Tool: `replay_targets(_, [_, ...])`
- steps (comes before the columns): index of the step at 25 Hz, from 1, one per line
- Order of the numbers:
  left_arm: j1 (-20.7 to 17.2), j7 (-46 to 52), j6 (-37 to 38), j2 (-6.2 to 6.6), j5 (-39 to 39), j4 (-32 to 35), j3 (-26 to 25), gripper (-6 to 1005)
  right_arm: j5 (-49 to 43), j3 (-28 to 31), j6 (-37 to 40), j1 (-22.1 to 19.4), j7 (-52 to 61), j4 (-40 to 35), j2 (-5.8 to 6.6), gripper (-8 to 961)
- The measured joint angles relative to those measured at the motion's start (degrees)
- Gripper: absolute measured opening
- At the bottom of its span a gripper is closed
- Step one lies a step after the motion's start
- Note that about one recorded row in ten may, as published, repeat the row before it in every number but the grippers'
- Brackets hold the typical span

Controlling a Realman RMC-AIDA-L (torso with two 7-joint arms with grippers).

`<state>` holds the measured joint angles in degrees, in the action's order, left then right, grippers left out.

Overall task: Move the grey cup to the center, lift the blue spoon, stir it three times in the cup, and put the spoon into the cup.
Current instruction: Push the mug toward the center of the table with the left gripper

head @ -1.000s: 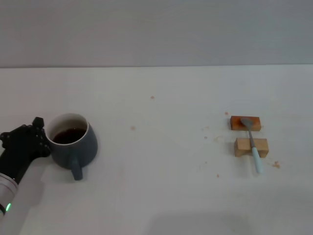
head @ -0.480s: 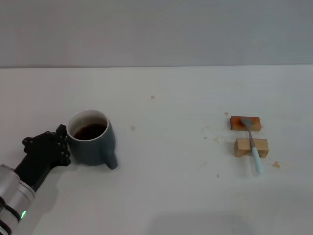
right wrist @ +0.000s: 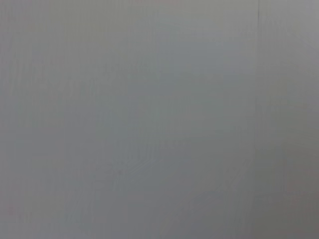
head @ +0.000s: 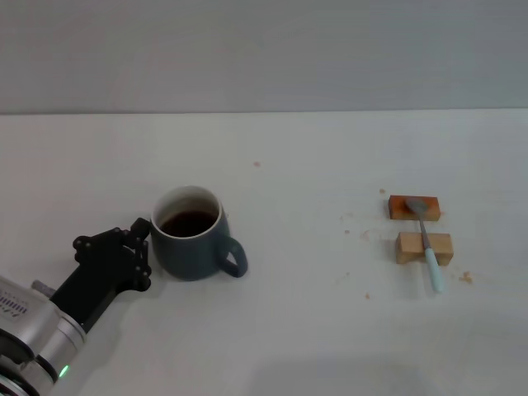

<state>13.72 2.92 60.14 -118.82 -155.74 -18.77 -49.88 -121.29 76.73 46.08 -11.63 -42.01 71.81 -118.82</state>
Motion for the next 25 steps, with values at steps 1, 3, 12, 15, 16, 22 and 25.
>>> replay_targets(1, [0.00, 0.03, 0.00, -0.02, 0.01, -0.14, 0.29, -2, 0.00, -0.01, 0.01, 0.01, 0.00, -0.02, 0.00, 717])
replay_targets(3, [-0.01, 0.17, -0.05, -0.03, 0.13, -0.45, 1.18, -2, 0.00, -0.01, 0.02, 0.02, 0.00, -0.02, 0.00, 717])
replay_targets(12, [-0.30, 0.47, -0.47, 0.00, 0.26, -2.56, 4.40, -2, 0.00, -0.08, 0.07, 0.20, 0.14, -0.01, 0.00, 716])
replay_targets(15, [-0.41, 0.47, -0.56, 0.00, 0.25, -3.14, 4.85, -2, 0.00, -0.09, 0.07, 0.20, 0.27, -0.01, 0.00, 716])
replay_targets(16, [-0.46, 0.47, -0.59, 0.00, 0.23, -3.30, 4.99, -2, 0.00, -0.09, 0.07, 0.20, 0.27, -0.01, 0.00, 716])
replay_targets(22, [-0.57, 0.49, -0.65, 0.00, 0.28, -3.70, 6.11, -2, 0.02, -0.17, 0.07, 0.20, 0.28, -0.01, -0.04, 716])
replay_targets(25, [-0.70, 0.55, -0.65, -0.01, 0.27, -3.97, 6.26, -2, 0.14, -0.20, 0.07, 0.20, 0.28, -0.05, -0.08, 717])
